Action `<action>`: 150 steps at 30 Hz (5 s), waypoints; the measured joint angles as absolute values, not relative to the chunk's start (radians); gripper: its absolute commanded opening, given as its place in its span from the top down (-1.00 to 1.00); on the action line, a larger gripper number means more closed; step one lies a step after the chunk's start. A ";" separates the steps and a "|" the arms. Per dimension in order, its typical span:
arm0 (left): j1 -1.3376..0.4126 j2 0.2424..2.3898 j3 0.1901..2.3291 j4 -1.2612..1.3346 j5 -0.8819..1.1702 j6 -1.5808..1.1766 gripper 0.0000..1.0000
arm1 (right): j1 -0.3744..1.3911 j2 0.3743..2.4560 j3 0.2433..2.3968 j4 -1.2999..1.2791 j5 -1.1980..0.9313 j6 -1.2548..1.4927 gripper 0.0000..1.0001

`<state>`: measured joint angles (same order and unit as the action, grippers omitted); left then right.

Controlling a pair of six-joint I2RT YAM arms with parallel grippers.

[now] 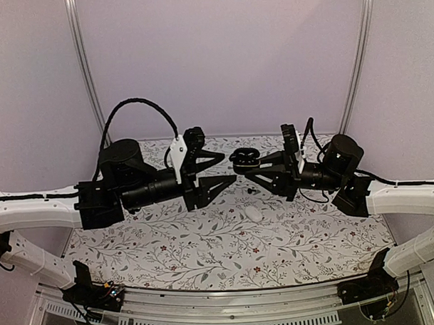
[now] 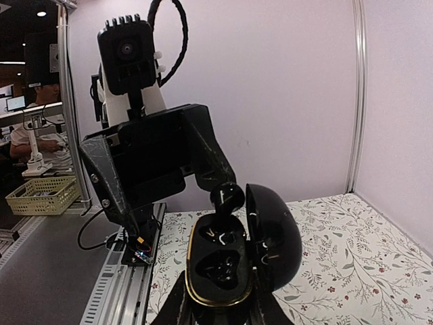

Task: Insert the wireless bluetooth earbuds into the charging case
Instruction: Insert the left earbud into the left side groove of the charging case, then adjust the left earbud in the left side groove of the charging case.

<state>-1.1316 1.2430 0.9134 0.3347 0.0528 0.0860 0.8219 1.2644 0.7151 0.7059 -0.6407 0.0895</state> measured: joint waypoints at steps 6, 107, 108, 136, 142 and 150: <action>-1.119 1.243 0.922 0.293 0.080 0.102 -0.09 | 0.822 1.264 0.715 0.699 -0.667 0.089 1.00; -1.108 1.096 0.915 0.072 0.236 0.395 0.15 | 0.804 1.245 0.715 0.587 -0.851 0.093 1.00; -1.108 1.096 0.920 0.039 0.240 0.417 0.15 | 0.804 1.243 0.715 0.572 -0.867 0.093 1.00; -1.293 1.260 1.158 -0.375 0.136 0.725 0.34 | 0.840 1.220 0.730 0.278 -1.053 0.079 1.00; -1.315 1.260 1.160 -0.375 0.086 0.757 0.18 | 0.846 1.240 0.730 0.268 -1.055 0.084 1.00; -1.316 1.263 1.160 -0.361 0.049 0.774 0.14 | 0.857 1.251 0.730 0.261 -1.058 0.086 1.00</action>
<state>-1.3159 1.2633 1.1599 -0.3614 0.0494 0.7742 0.8570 1.2507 0.7303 0.2607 -1.0576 0.0860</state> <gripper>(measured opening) 0.434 0.220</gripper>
